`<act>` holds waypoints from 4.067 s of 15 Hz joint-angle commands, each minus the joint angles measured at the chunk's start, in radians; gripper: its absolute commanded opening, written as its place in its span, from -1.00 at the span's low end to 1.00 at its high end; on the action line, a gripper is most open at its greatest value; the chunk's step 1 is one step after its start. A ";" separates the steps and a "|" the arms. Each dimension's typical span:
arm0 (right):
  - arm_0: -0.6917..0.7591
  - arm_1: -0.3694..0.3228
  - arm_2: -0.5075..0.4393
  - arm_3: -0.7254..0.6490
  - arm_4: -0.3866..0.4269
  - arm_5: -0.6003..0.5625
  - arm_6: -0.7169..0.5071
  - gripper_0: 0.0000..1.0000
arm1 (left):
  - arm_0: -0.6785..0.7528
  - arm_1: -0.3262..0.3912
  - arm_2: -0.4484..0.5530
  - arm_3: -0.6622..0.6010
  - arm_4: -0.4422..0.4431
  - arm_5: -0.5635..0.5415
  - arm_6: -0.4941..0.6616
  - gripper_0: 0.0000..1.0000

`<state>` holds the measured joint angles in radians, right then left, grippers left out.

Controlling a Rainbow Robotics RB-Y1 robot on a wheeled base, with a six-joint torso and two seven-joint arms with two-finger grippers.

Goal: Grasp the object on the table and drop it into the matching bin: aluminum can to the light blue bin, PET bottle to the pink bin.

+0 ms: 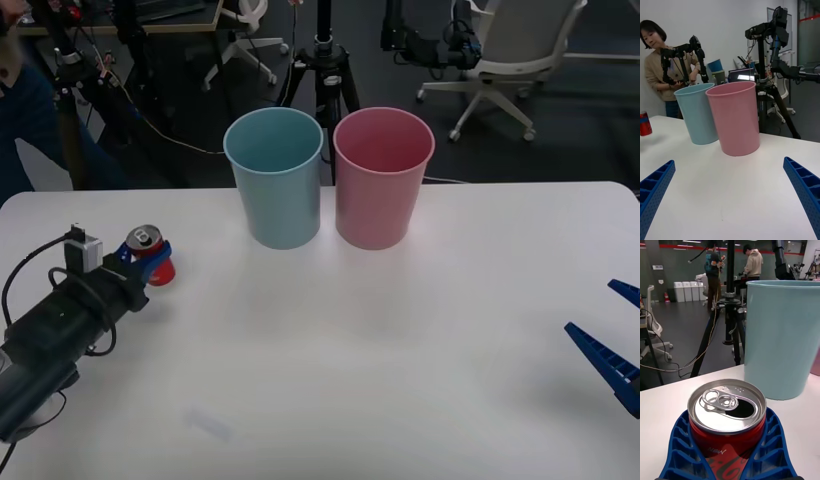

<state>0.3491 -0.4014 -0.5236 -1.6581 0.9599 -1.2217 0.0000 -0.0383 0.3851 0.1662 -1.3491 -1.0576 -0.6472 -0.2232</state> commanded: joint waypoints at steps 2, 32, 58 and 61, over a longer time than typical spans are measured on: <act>0.000 0.000 0.000 0.000 0.000 0.000 0.000 1.00 | 0.127 0.038 -0.004 -0.162 0.010 0.011 0.100 -1.00; 0.000 0.000 0.000 0.000 0.000 0.000 0.000 1.00 | -0.020 0.437 -0.088 -0.656 -0.163 0.109 0.783 -1.00; 0.000 0.000 0.000 0.000 0.000 0.000 0.000 1.00 | -0.627 0.152 -0.321 -0.033 -0.440 0.106 0.762 -0.99; 0.000 0.000 0.000 0.000 0.000 0.000 0.000 1.00 | -0.634 0.123 -0.317 -0.033 -0.489 0.106 0.768 -1.00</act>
<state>0.3491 -0.4014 -0.5236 -1.6581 0.9599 -1.2217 0.0000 -0.6707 0.5118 -0.1509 -1.3820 -1.5382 -0.5398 0.5424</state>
